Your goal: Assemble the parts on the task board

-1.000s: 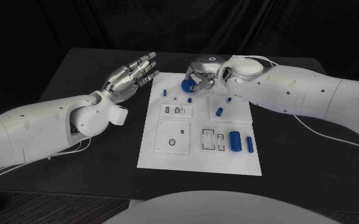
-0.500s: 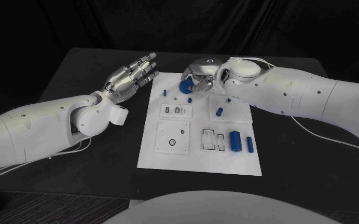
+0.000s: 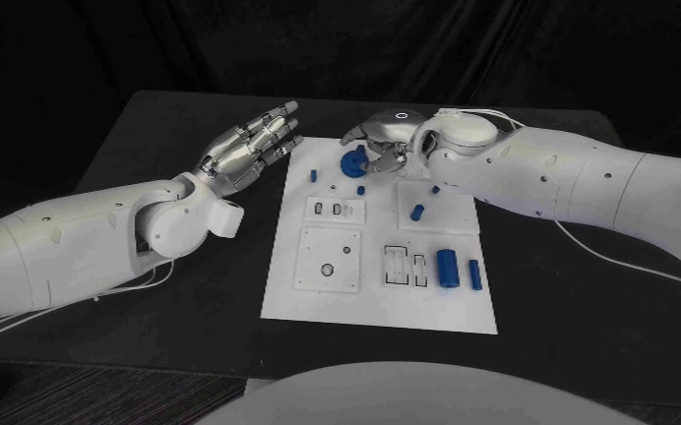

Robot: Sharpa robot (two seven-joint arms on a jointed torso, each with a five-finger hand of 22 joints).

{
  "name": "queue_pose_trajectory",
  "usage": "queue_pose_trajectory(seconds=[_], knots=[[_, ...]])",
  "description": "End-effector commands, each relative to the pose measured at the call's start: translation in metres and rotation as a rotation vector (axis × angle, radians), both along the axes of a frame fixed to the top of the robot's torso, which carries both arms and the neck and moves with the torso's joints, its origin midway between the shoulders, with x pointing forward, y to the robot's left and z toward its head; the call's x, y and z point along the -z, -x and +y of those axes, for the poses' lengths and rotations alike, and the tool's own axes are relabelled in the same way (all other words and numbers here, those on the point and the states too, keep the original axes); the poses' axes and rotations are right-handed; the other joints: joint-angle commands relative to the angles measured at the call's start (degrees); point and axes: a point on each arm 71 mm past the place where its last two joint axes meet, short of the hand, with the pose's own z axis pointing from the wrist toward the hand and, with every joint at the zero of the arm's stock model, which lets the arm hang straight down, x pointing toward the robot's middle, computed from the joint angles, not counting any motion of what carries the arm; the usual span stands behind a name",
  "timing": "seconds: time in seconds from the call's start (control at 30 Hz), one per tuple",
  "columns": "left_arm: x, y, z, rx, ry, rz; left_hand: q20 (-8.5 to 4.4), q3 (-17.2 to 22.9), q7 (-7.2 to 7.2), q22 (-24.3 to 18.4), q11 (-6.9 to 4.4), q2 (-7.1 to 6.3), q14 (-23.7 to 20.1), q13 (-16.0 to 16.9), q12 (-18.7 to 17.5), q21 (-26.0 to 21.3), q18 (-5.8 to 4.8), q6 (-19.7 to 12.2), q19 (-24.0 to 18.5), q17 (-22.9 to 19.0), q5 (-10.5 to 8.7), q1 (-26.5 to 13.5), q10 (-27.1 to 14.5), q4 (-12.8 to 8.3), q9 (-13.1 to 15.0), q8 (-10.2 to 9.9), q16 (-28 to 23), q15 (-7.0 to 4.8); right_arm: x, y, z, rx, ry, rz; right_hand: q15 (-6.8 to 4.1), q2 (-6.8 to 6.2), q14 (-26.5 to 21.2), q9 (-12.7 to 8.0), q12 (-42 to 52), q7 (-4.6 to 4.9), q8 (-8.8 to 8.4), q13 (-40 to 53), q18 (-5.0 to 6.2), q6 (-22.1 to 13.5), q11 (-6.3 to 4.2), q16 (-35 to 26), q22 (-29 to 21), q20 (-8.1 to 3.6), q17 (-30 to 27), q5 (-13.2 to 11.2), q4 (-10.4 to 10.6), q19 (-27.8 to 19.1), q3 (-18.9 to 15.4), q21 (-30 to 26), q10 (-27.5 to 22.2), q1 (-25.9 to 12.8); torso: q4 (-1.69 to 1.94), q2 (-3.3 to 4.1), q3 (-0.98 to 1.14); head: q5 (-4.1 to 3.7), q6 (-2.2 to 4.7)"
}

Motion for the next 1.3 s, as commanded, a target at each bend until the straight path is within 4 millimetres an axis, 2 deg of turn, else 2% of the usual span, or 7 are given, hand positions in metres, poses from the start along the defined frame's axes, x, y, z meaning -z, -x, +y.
queue_pose_trajectory(seconds=[0.03, 0.17, 0.27, 0.4, 0.6, 1.07, 1.3], knots=[[0.0, 0.001, 0.0, 0.01, 0.014, 0.0, 0.39, 0.03, 0.5, -0.06, 0.37, -0.03, -0.03, -0.06, -0.29, -0.19, 0.33, -0.02, 0.04, -0.08, 0.21, 0.55, 0.03, -0.43, 0.07, 0.18, -0.21, 0.45, -0.001, 0.001, -0.003, -0.012, -0.018, -0.021, -0.19, 0.73, 4.4, 0.04, 0.15, 0.13, 0.19, 15.03, 0.08, 1.12, -0.17, -0.29, 4.26, -0.27, 8.4, 0.18, 0.04, -0.14, 0.33, -0.23, 6.16, -0.16, 0.0, 0.0, -0.01, -0.12, -0.01], [0.0, 0.001, 0.001, 0.008, 0.014, 0.001, 0.39, 0.03, 0.5, -0.06, 0.37, -0.03, -0.03, -0.06, -0.29, -0.19, 0.33, -0.02, 0.04, -0.08, 0.21, 0.55, 0.03, -0.43, 0.07, 0.18, -0.21, 0.45, -0.005, 0.005, -0.008, -0.024, -0.042, -0.043, 0.39, 1.13, 4.47, 1.19, 0.15, 0.99, 1.91, 15.03, 0.02, 9.79, 0.54, -0.39, 4.41, 0.18, 8.29, -1.78, 0.4, 0.07, 0.67, -0.33, 6.16, -0.97, 0.01, 0.0, 0.01, -0.06, -0.01], [0.0, 0.001, 0.003, 0.004, 0.011, 0.002, 0.41, 0.08, 0.52, -0.06, 0.4, 0.01, -0.03, -0.04, -0.28, -0.19, 0.32, 0.03, 0.04, -0.08, 0.25, 0.56, 0.07, -0.48, 0.08, 0.19, -0.21, 0.48, -0.01, 0.008, -0.015, -0.024, -0.046, -0.046, 0.67, 1.31, 4.55, 0.97, 0.15, 1.32, 2.06, 15.03, -0.03, 11.1, 0.86, -0.27, 4.67, 0.46, 8.48, -6.7, 0.8, 0.29, 0.31, -0.23, 6.16, -1.52, -0.04, -0.02, 0.02, -0.16, -0.01], [0.001, 0.001, 0.004, 0.001, 0.009, 0.002, 0.43, 0.11, 0.54, -0.06, 0.42, 0.03, -0.03, -0.03, -0.26, -0.19, 0.31, 0.07, 0.04, -0.08, 0.27, 0.56, 0.11, -0.51, 0.08, 0.2, -0.21, 0.51, -0.011, 0.01, -0.02, -0.019, -0.034, -0.03, 0.68, 1.46, 4.56, 0.89, 0.15, 1.27, 1.96, 15.03, -0.04, 11.09, 0.85, -0.25, 4.7, 0.49, 8.51, -6.51, 0.71, 0.31, 0.44, -0.23, 6.16, -1.34, -0.09, -0.02, 0.0, -0.53, -0.01], [0.001, 0.001, 0.001, 0.01, 0.014, 0.003, 0.44, 0.15, 0.55, -0.06, 0.44, 0.05, -0.03, -0.03, -0.26, -0.19, 0.31, 0.03, 0.04, -0.08, 0.3, 0.57, 0.11, -0.55, 0.08, 0.19, -0.21, 0.53, -0.007, 0.01, -0.02, -0.018, -0.002, 0.01, 0.62, 1.76, 4.51, -0.14, 0.15, 1.1, 0.68, 15.03, 0.04, 9.47, 0.72, -0.4, 4.65, 0.5, 8.29, -3.43, -0.18, 0.2, 1.34, -0.55, 6.16, -0.4, -0.15, -0.07, 0.01, -0.2, -0.01], [0.001, 0.002, 0.003, 0.005, 0.012, 0.005, 0.46, 0.22, 0.58, -0.06, 0.47, 0.08, -0.03, -0.01, -0.25, -0.19, 0.3, 0.11, 0.04, -0.08, 0.34, 0.59, 0.14, -0.62, 0.09, 0.21, -0.21, 0.56, 0.0, 0.006, -0.017, -0.008, 0.029, 0.043, 0.48, 1.85, 4.49, -1.05, 0.15, 0.77, 0.1, 15.03, 0.08, 6.48, 0.52, -0.46, 4.63, 0.42, 8.22, -2.98, -0.63, 0.15, 1.71, -0.68, 6.16, -0.09, -0.17, 0.04, -0.03, -0.08, -0.01], [0.001, 0.002, 0.003, 0.008, 0.013, 0.006, 0.46, 0.22, 0.58, -0.06, 0.47, 0.08, -0.03, -0.01, -0.25, -0.19, 0.3, 0.11, 0.04, -0.08, 0.34, 0.59, 0.14, -0.62, 0.09, 0.21, -0.21, 0.56, 0.004, 0.004, -0.016, 0.005, 0.048, 0.061, 0.37, 1.84, 4.43, -2.8, 0.15, 0.84, -0.44, 15.03, 0.14, -0.08, 0.46, -0.58, 4.54, 0.28, 8.06, -2.25, -1.27, 0.0, 2.15, -0.99, 6.16, 0.08, -0.04, 0.02, -0.16, -0.12, -0.01]])
